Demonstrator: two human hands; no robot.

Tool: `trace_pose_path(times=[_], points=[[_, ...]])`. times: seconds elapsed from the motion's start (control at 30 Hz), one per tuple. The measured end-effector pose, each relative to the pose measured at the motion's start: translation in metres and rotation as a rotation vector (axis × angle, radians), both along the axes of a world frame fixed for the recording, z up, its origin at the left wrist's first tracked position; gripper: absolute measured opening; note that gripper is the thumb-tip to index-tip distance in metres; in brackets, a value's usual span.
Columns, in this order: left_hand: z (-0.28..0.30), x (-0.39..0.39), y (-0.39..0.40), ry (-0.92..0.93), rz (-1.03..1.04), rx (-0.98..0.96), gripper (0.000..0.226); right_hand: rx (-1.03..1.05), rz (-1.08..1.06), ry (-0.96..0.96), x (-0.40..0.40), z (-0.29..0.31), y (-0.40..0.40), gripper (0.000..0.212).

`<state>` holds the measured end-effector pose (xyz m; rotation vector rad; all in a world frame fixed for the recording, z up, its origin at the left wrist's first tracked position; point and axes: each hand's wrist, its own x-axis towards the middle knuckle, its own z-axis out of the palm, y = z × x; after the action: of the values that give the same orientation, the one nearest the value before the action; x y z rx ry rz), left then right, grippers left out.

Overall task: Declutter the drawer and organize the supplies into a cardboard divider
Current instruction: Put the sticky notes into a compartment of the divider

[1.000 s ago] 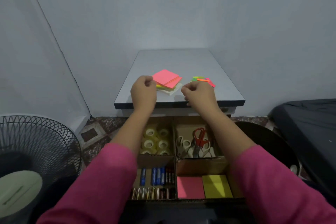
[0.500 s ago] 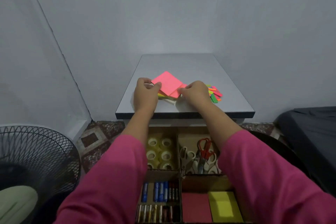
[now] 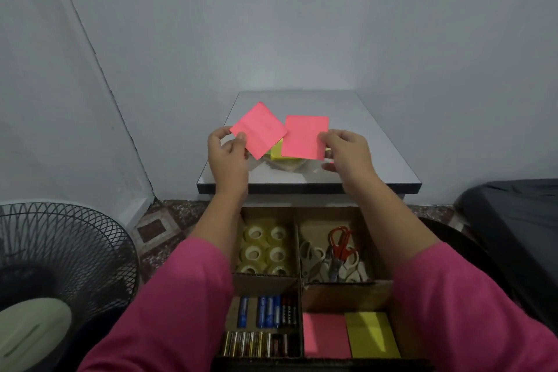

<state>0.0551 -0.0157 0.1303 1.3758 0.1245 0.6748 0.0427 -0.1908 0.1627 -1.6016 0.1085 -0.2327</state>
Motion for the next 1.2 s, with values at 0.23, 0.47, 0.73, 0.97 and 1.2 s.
trace_pose_path(times=[0.23,0.47,0.73,0.97,1.2], points=[[-0.005,-0.058,-0.013,-0.005,-0.236,0.064,0.016,0.095,0.071,0.091,-0.047,-0.017,-0.046,0.016],[-0.048,-0.112,-0.03,0.229,-0.607,0.422,0.034,-0.184,0.202,0.185,-0.104,-0.054,-0.09,0.012],[-0.077,-0.15,-0.063,0.277,-0.735,1.288,0.033,-0.954,0.55,0.435,-0.13,-0.079,-0.09,0.022],[-0.088,-0.162,-0.081,0.229,-0.57,1.847,0.043,-1.303,0.503,0.417,-0.13,-0.111,-0.072,0.032],[-0.097,-0.163,-0.08,0.063,-0.543,1.934,0.022,-1.351,0.35,0.313,-0.134,-0.121,-0.072,0.034]])
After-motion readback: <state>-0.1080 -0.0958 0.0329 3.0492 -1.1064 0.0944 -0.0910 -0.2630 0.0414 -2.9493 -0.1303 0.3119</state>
